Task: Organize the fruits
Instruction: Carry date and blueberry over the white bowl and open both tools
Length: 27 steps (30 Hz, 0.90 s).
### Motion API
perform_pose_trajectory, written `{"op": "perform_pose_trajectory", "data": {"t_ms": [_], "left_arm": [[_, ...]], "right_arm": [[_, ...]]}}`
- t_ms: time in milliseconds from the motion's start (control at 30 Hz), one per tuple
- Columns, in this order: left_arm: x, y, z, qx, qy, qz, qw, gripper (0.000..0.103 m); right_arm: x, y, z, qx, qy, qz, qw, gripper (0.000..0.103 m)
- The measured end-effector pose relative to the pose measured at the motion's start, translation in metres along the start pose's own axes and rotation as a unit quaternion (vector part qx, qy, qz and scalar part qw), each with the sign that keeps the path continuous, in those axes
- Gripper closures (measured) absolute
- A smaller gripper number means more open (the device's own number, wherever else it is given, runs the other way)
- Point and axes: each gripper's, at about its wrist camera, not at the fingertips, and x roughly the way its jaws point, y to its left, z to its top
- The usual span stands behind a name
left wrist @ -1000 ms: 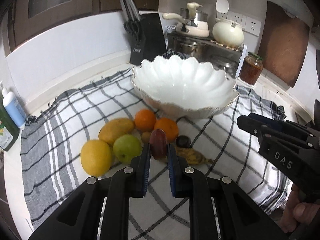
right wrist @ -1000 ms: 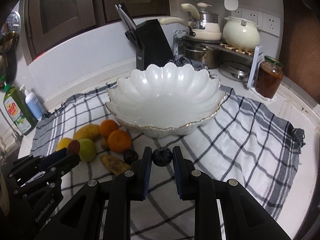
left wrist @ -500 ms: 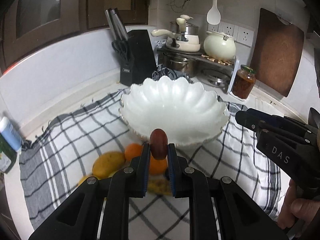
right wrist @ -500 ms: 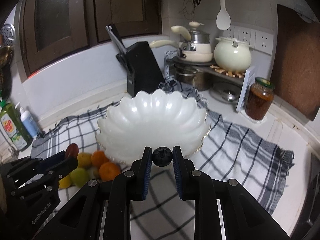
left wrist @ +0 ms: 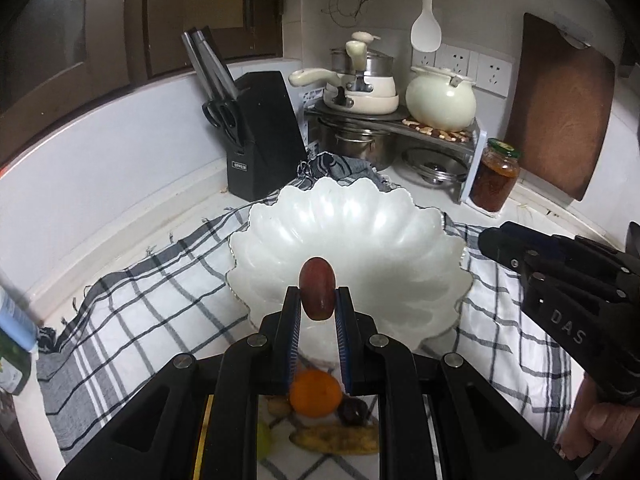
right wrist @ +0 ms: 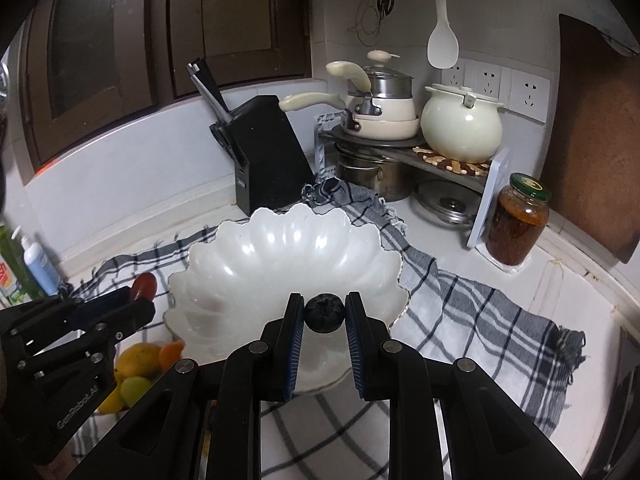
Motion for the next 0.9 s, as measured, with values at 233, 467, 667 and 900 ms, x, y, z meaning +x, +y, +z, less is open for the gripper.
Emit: {"op": "perform_pose_trajectory", "data": {"t_ms": [233,467,667,900], "left_arm": [[0.034,0.004,0.002,-0.004,0.022,0.002,0.9998,0.085],[0.061,0.005,-0.005,-0.008,0.049,-0.004,0.9987,0.084],[0.076,0.007,-0.009,-0.016,0.068,-0.005,0.9976,0.078],[0.073,0.008,-0.009,-0.014,0.069,0.014,0.9974,0.056]], "right_arm": [[0.030,-0.006,-0.002,0.010,0.030,0.002,0.999,0.080],[0.058,-0.009,-0.010,0.014,0.062,0.012,0.998,0.080],[0.074,-0.008,-0.014,0.014,0.083,0.030,0.996,0.080],[0.069,-0.012,-0.012,0.024,0.065,0.012,0.998,0.041]]}}
